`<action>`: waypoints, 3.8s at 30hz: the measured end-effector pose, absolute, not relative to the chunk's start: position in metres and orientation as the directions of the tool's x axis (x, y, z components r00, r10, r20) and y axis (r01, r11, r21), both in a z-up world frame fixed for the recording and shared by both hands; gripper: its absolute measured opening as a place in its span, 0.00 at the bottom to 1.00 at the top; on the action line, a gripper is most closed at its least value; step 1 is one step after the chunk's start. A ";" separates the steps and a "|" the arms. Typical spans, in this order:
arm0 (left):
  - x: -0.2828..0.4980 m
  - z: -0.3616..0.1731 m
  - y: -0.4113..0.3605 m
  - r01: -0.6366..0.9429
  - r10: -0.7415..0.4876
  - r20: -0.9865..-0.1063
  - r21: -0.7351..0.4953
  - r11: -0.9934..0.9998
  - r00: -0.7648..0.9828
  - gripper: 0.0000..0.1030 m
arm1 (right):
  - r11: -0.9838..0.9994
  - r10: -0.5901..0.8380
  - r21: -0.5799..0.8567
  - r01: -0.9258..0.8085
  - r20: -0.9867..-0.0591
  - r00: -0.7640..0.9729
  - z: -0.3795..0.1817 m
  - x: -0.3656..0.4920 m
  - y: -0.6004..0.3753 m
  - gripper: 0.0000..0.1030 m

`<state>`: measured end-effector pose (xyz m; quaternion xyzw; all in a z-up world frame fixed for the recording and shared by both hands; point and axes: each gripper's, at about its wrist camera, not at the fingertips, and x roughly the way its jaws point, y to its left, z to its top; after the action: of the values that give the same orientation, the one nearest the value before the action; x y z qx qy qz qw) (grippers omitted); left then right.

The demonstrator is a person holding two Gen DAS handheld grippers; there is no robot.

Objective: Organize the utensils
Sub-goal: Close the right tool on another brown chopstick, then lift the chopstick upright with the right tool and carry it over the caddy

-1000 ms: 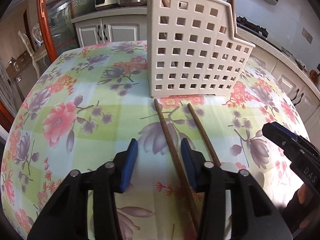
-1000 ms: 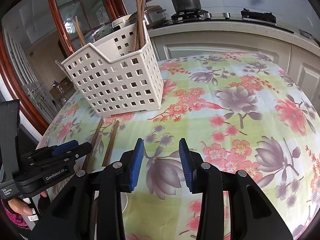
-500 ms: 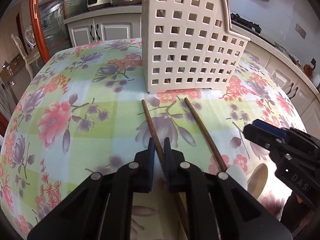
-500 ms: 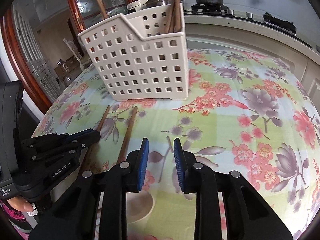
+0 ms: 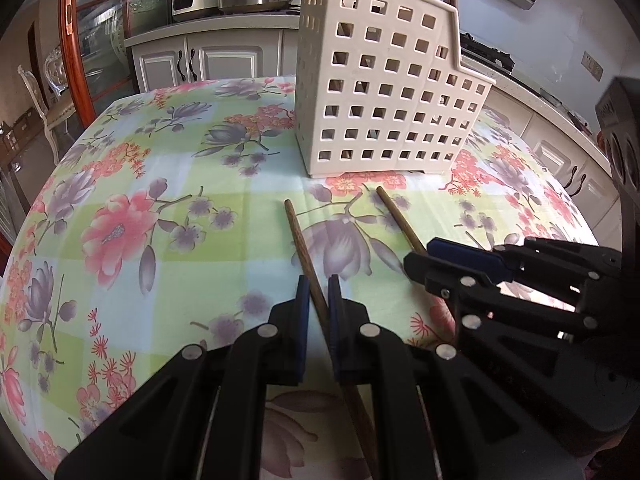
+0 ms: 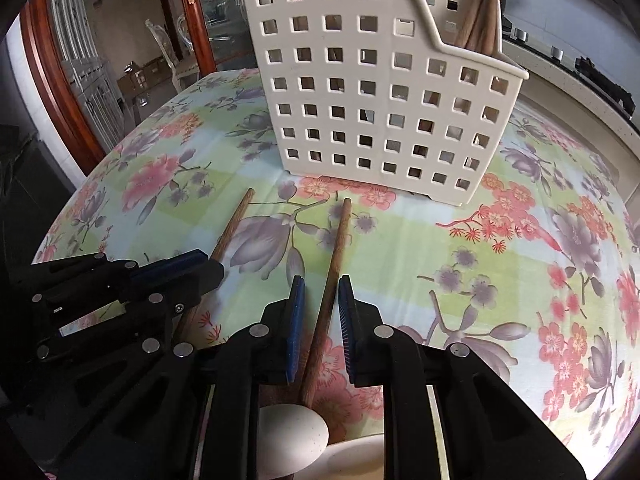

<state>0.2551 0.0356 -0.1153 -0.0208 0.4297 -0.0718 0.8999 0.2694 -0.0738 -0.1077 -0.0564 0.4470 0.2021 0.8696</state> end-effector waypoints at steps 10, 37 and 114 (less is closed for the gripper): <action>0.252 -0.112 0.037 0.101 -0.149 -0.762 -0.110 0.989 0.630 0.08 | 0.920 0.334 0.130 -0.369 -0.751 0.570 -0.094 0.265 -0.098 0.07; 0.194 -0.040 0.018 0.069 -0.097 -0.578 -0.071 0.995 0.810 0.06 | 0.931 0.365 0.222 -0.290 -0.556 0.747 -0.025 0.212 -0.168 0.07; 0.172 0.129 0.001 0.151 -0.145 -0.244 0.004 0.989 0.959 0.06 | 0.933 0.359 0.091 -0.348 -0.291 0.887 0.117 0.188 -0.173 0.07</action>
<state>0.1721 0.0006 0.1289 0.0111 0.1224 -0.0748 0.9896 0.1875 -0.1732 0.1170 0.0179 0.1534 0.1820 0.9711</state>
